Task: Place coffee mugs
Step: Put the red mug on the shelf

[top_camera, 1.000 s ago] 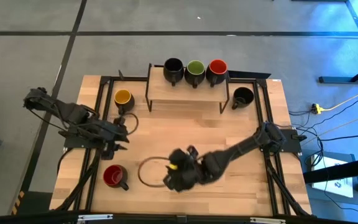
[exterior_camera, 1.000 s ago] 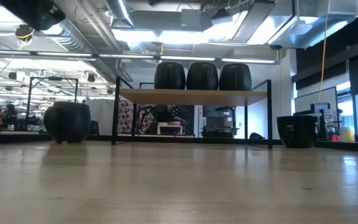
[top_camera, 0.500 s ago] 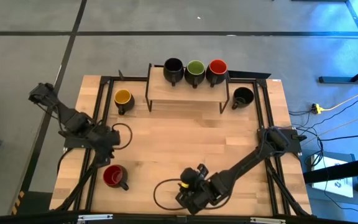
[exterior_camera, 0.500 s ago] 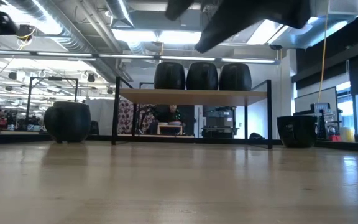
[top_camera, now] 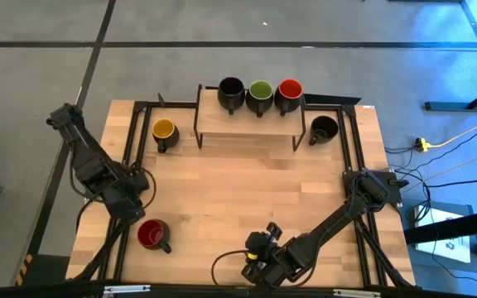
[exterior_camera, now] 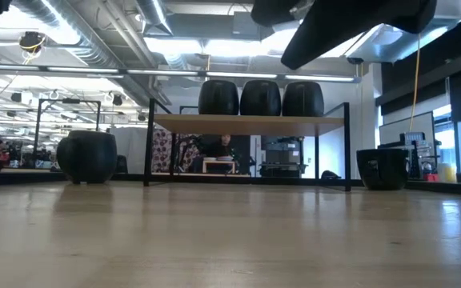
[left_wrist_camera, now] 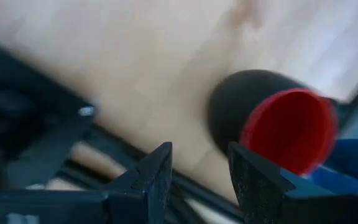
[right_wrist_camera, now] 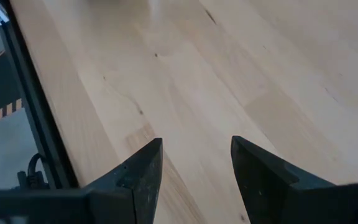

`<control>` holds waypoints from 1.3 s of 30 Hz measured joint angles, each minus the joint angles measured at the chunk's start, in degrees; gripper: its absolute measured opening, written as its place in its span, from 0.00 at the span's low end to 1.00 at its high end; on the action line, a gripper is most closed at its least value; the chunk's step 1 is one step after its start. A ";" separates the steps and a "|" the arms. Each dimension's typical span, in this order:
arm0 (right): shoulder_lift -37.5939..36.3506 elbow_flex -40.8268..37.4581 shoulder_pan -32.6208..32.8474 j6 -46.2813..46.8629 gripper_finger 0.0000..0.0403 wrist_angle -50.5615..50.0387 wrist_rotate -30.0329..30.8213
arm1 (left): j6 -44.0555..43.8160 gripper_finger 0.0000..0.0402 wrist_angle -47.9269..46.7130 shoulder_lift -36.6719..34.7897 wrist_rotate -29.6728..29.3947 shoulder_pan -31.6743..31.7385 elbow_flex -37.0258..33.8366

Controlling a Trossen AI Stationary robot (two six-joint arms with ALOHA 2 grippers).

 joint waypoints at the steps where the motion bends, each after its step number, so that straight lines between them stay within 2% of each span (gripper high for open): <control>1: 0.00 0.00 0.00 -0.09 0.45 -0.02 -0.15 | -0.32 0.38 1.79 0.21 -0.41 -0.40 0.00; 5: 0.00 0.02 0.00 -0.92 0.45 0.01 0.10 | -1.81 0.38 4.14 3.44 -1.41 -1.58 0.00; 13: 0.00 0.02 -0.02 -2.75 0.45 -0.06 0.22 | -1.92 0.38 7.42 13.17 1.71 -4.15 0.00; 18: 0.00 0.02 -0.07 -4.20 0.45 -0.12 0.23 | -1.92 0.38 11.28 15.68 1.91 -5.36 0.00; 27: 0.00 0.01 -0.07 -4.23 0.45 -1.17 0.60 | -0.25 0.37 10.35 20.69 0.72 -5.44 0.00; 32: 0.00 0.02 -0.07 -4.42 0.45 -1.19 0.79 | 2.91 0.28 10.48 24.33 0.63 -5.02 0.00; 39: 0.00 0.02 -0.07 -4.43 0.45 -1.19 1.16 | 12.12 0.04 12.76 27.17 1.18 -2.89 -0.05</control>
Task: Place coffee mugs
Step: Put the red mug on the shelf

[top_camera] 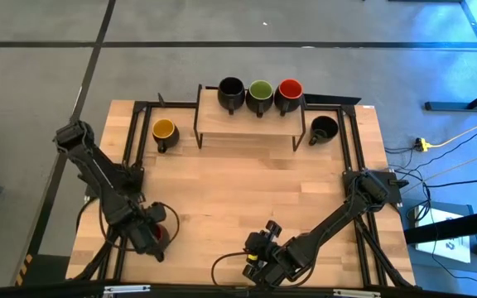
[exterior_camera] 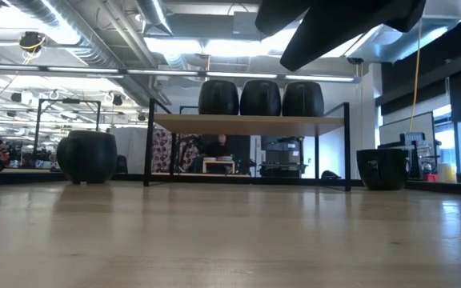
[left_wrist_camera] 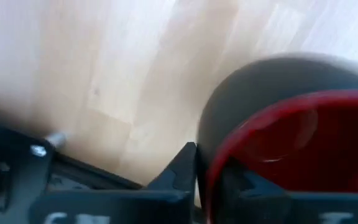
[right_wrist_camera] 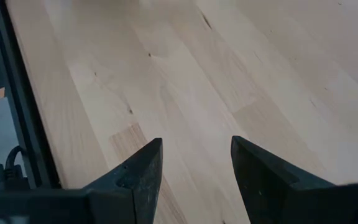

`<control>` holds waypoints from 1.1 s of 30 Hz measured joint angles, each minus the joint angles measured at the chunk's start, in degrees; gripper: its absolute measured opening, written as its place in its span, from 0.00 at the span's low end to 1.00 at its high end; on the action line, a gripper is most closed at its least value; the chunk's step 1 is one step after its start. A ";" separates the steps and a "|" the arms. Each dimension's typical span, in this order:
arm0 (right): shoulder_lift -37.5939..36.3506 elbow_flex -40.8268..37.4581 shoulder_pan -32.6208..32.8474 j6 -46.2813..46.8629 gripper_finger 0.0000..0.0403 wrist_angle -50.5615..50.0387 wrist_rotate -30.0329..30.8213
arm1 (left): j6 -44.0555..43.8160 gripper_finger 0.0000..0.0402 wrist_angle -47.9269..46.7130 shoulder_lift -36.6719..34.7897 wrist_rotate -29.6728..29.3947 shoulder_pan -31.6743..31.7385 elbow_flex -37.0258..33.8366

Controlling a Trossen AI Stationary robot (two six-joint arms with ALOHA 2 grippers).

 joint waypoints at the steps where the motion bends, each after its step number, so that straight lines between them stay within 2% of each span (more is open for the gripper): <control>1: 0.00 0.00 0.02 -0.01 0.45 0.01 0.03 | 1.20 0.03 0.88 0.01 -0.23 0.28 -0.02; 5: 0.00 0.00 0.51 -0.02 0.45 0.02 1.55 | 8.17 0.03 -0.65 -0.22 -0.97 3.56 1.28; 13: 0.00 -0.14 2.84 0.03 0.45 -0.26 7.80 | 26.66 0.03 0.00 -0.13 -4.11 13.70 8.34; 19: -0.02 -2.50 4.03 5.30 0.45 -0.14 11.69 | 37.12 0.03 0.89 -0.11 -6.06 22.13 10.01; 22: 0.00 -4.64 4.72 9.96 0.45 -0.42 11.67 | 40.73 0.03 2.70 0.63 -6.36 25.71 10.23; 26: 0.00 -6.26 5.80 14.56 0.45 -0.26 10.21 | 44.80 0.03 1.98 4.42 -5.00 29.44 10.79; 33: 0.00 -7.10 6.16 17.05 0.45 0.18 9.96 | 51.75 0.03 2.15 16.16 -4.71 33.22 18.52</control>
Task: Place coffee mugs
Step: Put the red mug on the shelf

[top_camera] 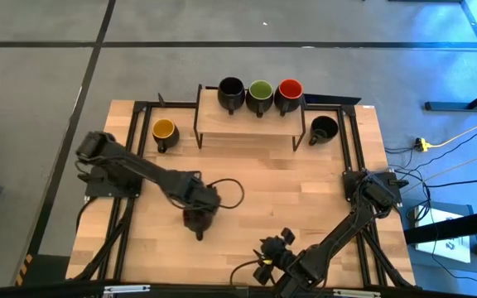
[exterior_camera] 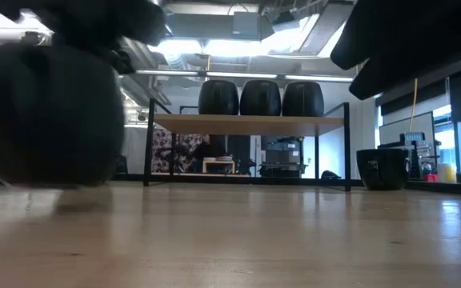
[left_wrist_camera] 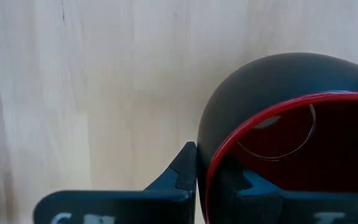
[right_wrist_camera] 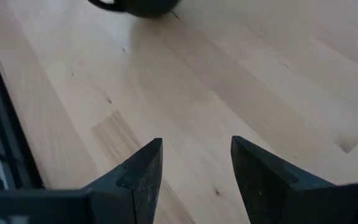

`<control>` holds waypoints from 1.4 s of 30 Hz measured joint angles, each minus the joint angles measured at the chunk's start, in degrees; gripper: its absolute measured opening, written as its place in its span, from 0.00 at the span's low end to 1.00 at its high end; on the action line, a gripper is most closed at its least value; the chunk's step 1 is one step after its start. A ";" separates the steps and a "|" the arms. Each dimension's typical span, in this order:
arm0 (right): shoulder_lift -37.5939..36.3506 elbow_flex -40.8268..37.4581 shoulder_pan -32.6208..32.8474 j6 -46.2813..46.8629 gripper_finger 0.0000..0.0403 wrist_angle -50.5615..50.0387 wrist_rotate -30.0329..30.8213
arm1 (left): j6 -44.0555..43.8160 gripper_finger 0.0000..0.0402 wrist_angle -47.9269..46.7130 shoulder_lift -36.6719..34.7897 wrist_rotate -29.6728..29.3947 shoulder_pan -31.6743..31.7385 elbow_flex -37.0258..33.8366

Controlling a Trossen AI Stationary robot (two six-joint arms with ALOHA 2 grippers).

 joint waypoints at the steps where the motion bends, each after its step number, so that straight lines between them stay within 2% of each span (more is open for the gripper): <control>1: 0.00 0.00 -0.02 0.00 0.45 0.04 -0.16 | 0.88 0.03 -0.21 1.62 0.28 0.57 1.52; 7: 0.00 0.00 -0.04 -0.02 0.45 0.03 -0.40 | 3.78 0.03 -1.94 9.14 -1.74 2.36 9.86; 16: 0.00 0.00 -0.04 -0.07 0.45 0.04 -0.45 | 4.95 0.03 -1.44 12.95 -3.93 3.48 12.94; 25: 0.00 0.00 -0.17 -0.09 0.45 -0.23 -0.21 | 4.76 0.22 -1.62 12.49 -3.43 3.53 14.25; 31: 0.00 0.00 -0.31 -0.10 0.45 0.64 -0.69 | 6.29 0.27 -6.68 12.47 -2.77 3.19 20.44; 35: 0.00 0.00 -0.17 -0.26 0.45 3.05 0.29 | 12.27 0.27 -9.12 10.16 -7.36 1.93 24.15; 37: 0.00 0.00 -0.17 -0.71 0.45 4.81 1.48 | 12.54 0.27 -8.97 7.51 -7.79 1.31 24.89; 42: 0.03 0.00 -0.86 -4.29 0.45 11.68 2.13 | 10.95 0.27 -8.58 -2.57 -10.60 -3.34 22.22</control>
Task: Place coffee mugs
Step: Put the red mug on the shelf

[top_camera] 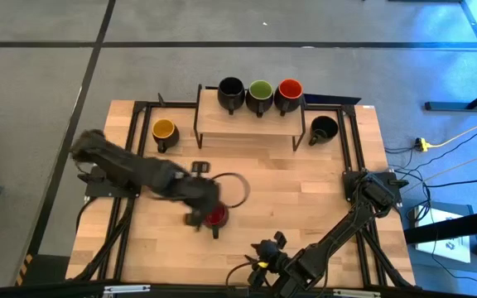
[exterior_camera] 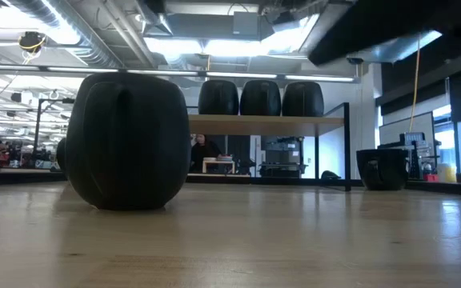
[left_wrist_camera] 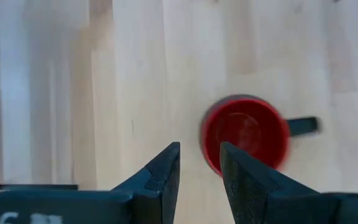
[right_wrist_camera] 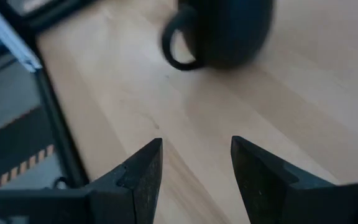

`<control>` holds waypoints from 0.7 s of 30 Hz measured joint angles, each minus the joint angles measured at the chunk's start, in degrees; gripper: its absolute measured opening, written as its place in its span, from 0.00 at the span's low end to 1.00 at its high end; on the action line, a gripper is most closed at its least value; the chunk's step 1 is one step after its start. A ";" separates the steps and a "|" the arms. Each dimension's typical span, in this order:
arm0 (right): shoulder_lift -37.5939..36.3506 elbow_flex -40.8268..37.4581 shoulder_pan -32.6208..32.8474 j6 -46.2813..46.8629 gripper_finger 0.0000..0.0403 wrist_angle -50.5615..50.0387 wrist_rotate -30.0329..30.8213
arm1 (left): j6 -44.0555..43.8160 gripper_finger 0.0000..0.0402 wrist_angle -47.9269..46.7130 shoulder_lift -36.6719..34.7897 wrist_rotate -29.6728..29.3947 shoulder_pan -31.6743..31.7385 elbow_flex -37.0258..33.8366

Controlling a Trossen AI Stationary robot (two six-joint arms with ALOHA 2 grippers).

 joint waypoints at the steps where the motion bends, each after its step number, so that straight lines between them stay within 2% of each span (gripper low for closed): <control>1: 0.22 0.02 -0.13 -1.97 0.45 2.18 0.47 | -0.86 0.27 0.56 -2.51 -1.11 -1.61 -1.57; 5: 1.39 0.08 -1.29 -10.19 0.45 12.02 3.48 | -8.34 0.27 3.66 -12.99 -4.84 -7.86 -10.39; 12: 4.10 0.07 -4.12 -23.30 0.45 26.55 2.01 | -26.71 0.27 5.03 -28.90 -6.68 -18.00 -26.18; 16: 4.56 0.07 -6.29 -25.43 0.45 27.88 2.22 | -32.00 0.27 5.16 -34.76 -6.80 -22.51 -31.45; 21: 4.56 0.07 -9.61 -25.35 0.45 28.52 1.22 | -34.75 0.27 5.23 -38.56 -6.78 -26.06 -35.37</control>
